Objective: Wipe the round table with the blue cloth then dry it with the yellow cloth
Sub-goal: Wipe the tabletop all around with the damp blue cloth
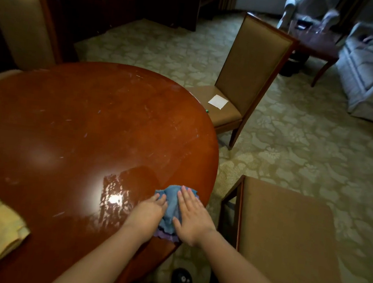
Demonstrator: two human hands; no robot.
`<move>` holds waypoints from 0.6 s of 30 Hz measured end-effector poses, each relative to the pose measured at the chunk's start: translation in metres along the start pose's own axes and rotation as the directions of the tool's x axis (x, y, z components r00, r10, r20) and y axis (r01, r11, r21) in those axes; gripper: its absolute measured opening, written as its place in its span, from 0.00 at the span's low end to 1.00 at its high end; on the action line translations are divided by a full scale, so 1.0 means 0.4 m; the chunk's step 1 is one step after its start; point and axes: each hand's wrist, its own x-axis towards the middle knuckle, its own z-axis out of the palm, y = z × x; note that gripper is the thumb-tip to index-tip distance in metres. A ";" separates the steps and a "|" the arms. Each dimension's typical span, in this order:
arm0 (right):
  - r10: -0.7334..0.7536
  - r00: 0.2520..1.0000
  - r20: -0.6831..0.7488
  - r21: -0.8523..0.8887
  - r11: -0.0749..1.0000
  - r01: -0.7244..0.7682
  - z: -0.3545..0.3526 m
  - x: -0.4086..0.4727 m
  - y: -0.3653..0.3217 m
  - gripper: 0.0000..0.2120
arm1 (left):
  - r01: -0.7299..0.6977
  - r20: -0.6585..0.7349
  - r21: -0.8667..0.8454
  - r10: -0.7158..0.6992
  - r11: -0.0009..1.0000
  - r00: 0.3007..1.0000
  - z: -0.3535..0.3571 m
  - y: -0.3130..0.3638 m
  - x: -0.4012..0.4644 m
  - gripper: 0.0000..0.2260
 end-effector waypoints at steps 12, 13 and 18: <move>-0.052 0.997 0.061 -0.053 0.997 0.055 0.020 -0.033 -0.080 0.34 | 0.050 0.001 -0.049 -0.050 0.998 0.999 0.041 -0.018 -0.102 0.30; -0.064 0.996 0.057 -0.063 0.996 0.068 0.017 -0.023 -0.075 0.35 | 0.057 0.003 -0.046 -0.057 0.997 0.998 0.040 -0.022 -0.094 0.30; -0.095 0.994 0.052 -0.074 0.992 0.099 -0.021 0.071 -0.052 0.34 | 0.092 -0.017 -0.069 -0.093 0.993 0.996 0.013 -0.066 -0.020 0.29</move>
